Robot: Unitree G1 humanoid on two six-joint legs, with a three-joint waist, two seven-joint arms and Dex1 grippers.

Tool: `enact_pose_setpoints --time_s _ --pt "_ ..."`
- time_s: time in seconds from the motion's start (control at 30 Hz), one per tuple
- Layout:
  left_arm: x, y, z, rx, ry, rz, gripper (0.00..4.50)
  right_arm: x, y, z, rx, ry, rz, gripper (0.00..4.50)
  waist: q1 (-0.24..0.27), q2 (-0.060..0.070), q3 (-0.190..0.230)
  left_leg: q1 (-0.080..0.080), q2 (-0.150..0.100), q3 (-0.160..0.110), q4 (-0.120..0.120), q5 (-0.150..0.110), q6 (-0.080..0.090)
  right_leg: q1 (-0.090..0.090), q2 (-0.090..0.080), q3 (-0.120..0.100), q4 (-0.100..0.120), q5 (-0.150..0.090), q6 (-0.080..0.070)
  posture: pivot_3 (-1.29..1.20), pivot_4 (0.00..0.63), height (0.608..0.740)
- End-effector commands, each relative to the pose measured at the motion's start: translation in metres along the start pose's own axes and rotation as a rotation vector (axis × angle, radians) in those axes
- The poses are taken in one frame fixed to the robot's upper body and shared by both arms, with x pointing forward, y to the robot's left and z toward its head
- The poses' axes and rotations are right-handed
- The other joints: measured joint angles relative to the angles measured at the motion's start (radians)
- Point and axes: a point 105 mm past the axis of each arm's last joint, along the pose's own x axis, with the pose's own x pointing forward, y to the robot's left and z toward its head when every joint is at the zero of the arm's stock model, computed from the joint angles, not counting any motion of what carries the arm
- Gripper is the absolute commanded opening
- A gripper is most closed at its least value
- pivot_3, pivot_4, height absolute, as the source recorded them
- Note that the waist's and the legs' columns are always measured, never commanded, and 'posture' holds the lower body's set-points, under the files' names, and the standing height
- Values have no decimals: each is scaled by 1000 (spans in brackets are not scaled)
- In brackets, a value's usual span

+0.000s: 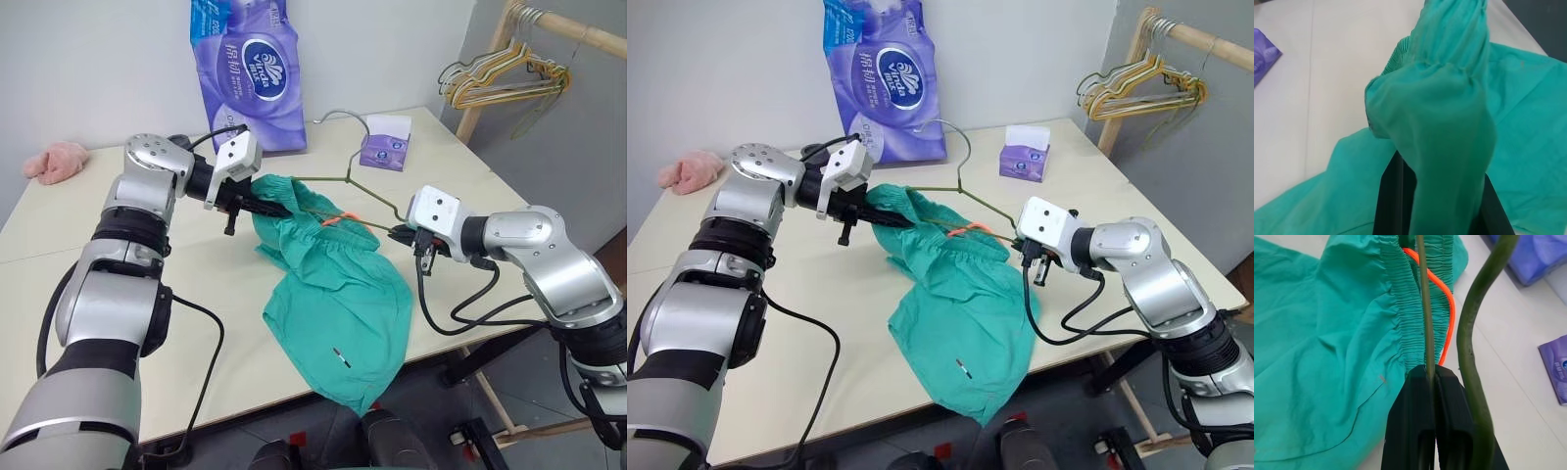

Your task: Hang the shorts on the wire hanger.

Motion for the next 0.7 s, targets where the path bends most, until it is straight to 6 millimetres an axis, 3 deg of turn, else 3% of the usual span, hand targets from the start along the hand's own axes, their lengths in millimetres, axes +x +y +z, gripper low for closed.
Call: enact_pose_setpoints --time_s 0.03,0.27,0.37,0.47,0.57,0.63,0.7 --pt "4 -1 15 23 -56 -14 0 -2 18 31 -148 -100 88 1041 -1 0 0 0 0 0 1 0 0 0 0 0 0 0 0 -224 51 740" --pt "-1 1 -1 -4 -41 61 0 -29 5 5 -274 87 102 3356 7 0 0 -2 -1 -1 7 0 0 1 0 -1 1 0 1 -222 51 740" --pt "-3 5 -7 3 -36 120 0 -47 -2 -17 -265 203 96 4405 10 0 0 -2 -1 -1 7 0 0 1 0 -1 1 0 1 -213 51 740" --pt "-8 9 -12 0 -33 182 0 -62 -9 -34 -139 235 30 4405 11 0 0 -2 -1 0 8 0 0 1 0 0 1 0 1 -213 51 740" --pt "-15 12 -15 -16 -43 236 0 -63 -16 -44 49 169 -108 4405 9 -1 -1 -2 0 0 8 0 1 1 -1 1 1 0 1 -202 57 740" --pt "-21 13 -17 -35 -54 264 0 -47 -7 -49 235 80 -157 4405 8 -2 -1 -2 1 -1 8 -1 1 1 0 2 2 0 1 -205 59 740" --pt "-29 12 -22 -62 -57 290 0 -17 17 -51 427 5 -147 4405 6 -4 -4 -2 2 -2 8 -1 1 1 1 2 2 0 1 -205 59 740"
